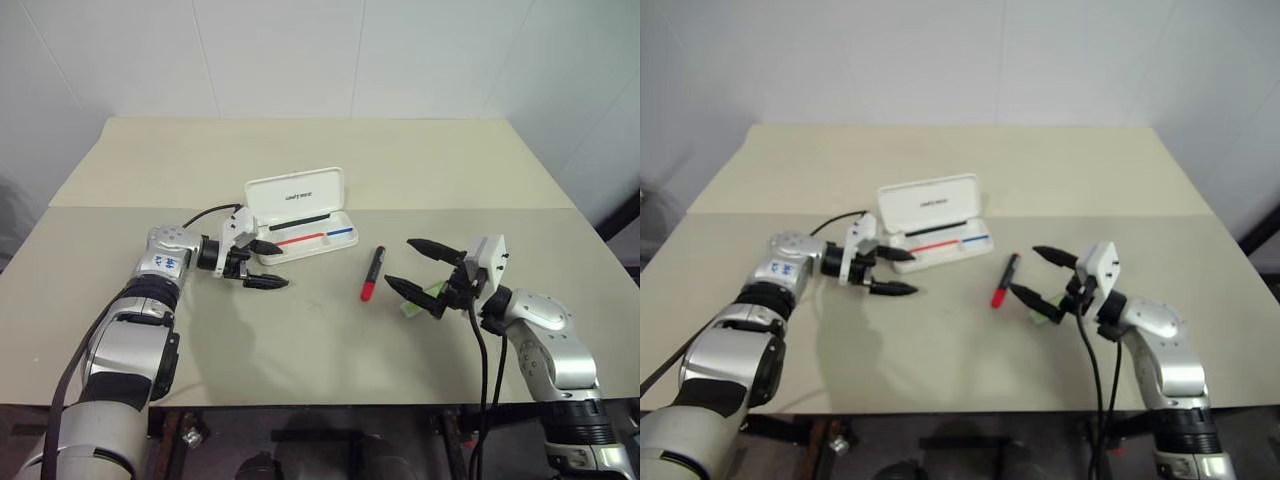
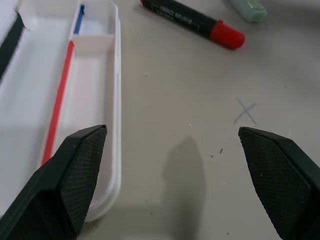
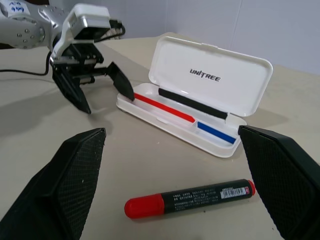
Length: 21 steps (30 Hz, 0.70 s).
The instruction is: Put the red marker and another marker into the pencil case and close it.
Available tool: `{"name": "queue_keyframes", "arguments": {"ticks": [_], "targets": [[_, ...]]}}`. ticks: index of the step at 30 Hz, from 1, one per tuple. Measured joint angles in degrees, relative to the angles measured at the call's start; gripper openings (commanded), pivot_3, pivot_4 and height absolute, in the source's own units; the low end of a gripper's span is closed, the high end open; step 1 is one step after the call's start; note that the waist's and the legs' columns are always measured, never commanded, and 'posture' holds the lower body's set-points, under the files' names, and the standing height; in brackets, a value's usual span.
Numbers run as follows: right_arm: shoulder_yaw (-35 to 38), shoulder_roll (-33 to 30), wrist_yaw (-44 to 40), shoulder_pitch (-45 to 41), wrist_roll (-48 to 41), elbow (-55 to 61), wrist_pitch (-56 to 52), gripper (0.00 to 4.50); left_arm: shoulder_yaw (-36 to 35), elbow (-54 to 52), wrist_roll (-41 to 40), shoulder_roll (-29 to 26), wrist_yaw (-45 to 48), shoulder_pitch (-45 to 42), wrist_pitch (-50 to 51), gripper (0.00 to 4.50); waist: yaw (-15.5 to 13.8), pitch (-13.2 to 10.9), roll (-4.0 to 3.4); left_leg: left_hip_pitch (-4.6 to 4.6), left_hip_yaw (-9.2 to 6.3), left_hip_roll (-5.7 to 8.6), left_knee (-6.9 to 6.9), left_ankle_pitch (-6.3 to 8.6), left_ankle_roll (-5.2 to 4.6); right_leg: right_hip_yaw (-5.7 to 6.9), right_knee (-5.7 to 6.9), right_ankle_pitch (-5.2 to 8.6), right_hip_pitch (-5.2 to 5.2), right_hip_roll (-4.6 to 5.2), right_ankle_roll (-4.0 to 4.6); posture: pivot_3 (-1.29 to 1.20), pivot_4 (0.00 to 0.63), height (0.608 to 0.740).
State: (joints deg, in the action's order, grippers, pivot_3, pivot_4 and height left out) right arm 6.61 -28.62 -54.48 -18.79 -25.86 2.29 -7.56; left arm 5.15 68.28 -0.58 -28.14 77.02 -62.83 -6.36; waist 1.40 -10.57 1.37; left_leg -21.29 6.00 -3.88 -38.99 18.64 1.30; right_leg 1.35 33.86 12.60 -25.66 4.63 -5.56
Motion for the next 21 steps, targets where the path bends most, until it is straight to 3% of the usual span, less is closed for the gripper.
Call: {"name": "queue_keyframes", "arguments": {"ticks": [21], "targets": [[-0.02,0.01,0.76,-0.35,-0.02,0.36,0.01,4.5,1.94,5.19,8.26,3.19,-10.79,-4.23,-1.31,4.49,0.04,0.0,0.02,0.04,0.0,0.0,-0.02,0.02,-0.04,-0.01,0.02,-0.01,0.03,0.0,-0.01,0.0,0.15,0.74]]}}
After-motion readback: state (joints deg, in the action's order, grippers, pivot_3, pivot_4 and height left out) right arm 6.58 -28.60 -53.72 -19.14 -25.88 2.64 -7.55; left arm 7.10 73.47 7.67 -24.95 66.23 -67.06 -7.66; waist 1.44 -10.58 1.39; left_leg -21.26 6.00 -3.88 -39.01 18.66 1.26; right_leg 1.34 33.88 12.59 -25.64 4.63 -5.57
